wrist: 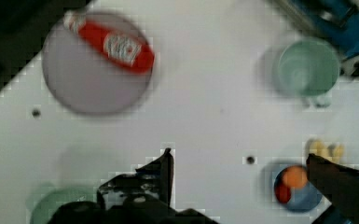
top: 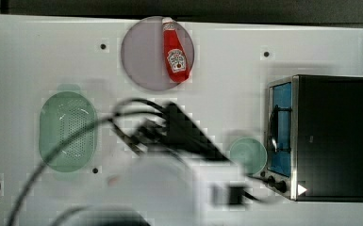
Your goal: Drag strainer left to right.
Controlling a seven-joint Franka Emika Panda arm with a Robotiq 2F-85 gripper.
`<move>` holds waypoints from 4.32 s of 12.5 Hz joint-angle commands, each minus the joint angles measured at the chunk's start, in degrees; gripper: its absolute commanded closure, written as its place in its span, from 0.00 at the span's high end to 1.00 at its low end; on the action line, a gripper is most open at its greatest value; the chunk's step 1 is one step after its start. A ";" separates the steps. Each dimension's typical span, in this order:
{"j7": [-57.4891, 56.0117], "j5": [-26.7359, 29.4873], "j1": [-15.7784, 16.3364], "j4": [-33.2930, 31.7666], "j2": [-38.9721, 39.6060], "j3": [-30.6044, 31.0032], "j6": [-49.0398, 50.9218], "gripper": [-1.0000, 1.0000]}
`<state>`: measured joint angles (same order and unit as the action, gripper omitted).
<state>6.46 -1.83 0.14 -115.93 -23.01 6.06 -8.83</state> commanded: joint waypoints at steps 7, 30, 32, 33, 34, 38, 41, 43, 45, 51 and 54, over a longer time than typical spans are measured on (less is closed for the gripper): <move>47.87 0.48 2.84 -3.63 22.74 23.95 -16.59 1.00; 69.59 -3.31 12.92 -11.09 50.52 9.41 -53.83 1.00; 68.83 -3.31 12.11 -12.43 49.46 8.33 -53.86 1.00; 67.60 -3.31 11.56 -13.14 48.85 7.84 -53.83 1.00; 66.53 -3.31 10.93 -13.94 48.21 7.31 -53.84 1.00; 64.41 -3.31 8.17 -16.49 46.47 4.90 -53.98 1.00; 58.18 -3.31 6.05 -17.47 46.09 2.75 -53.99 1.00; 54.12 -3.31 4.81 -17.81 46.03 0.77 -53.98 1.00; 50.83 -3.31 3.76 -18.52 45.78 -1.32 -54.10 1.00; 43.82 -3.31 1.89 -19.84 44.53 -7.35 -54.24 1.00; 38.88 -3.31 1.31 -19.88 44.53 -10.67 -54.31 1.00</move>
<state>50.67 -6.03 0.60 -135.97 22.97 -3.71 -64.23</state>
